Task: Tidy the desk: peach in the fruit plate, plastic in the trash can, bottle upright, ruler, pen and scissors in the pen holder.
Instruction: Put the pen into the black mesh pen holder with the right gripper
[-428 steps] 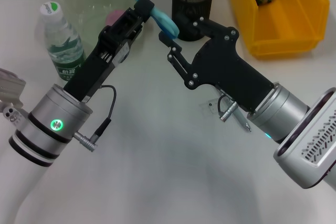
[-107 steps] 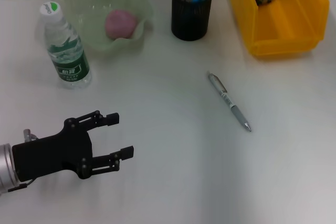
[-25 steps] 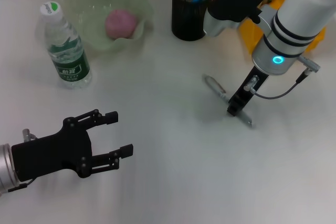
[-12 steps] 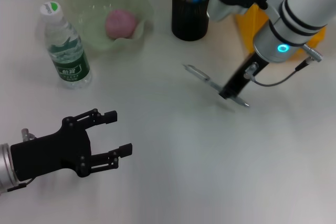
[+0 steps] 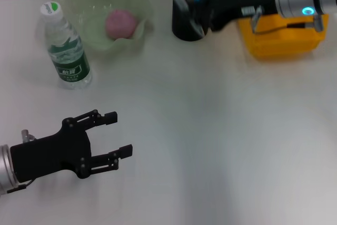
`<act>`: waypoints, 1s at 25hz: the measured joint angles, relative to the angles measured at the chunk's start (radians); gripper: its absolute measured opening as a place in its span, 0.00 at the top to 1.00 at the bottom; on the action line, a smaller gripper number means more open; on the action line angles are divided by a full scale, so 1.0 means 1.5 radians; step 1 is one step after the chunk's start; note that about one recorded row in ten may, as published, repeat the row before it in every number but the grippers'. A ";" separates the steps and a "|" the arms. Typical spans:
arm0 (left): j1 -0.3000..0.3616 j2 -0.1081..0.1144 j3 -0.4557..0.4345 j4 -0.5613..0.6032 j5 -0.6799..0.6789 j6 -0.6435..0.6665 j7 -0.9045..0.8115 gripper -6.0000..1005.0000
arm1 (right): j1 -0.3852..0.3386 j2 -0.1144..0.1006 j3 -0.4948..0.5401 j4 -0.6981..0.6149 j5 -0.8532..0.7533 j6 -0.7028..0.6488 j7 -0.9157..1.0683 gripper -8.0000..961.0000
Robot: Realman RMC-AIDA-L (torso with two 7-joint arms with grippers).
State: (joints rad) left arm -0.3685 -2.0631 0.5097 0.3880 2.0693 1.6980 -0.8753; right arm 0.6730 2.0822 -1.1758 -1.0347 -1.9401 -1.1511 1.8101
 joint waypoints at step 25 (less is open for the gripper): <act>-0.010 0.001 0.001 0.004 0.000 -0.004 -0.033 0.19 | 0.154 0.006 -0.119 0.423 0.771 0.397 -0.622 0.84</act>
State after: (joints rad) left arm -0.3837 -2.0616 0.5108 0.3933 2.0692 1.6919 -0.9241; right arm 0.9041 2.0909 -1.3548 -0.3997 -0.7841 -0.5560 0.8776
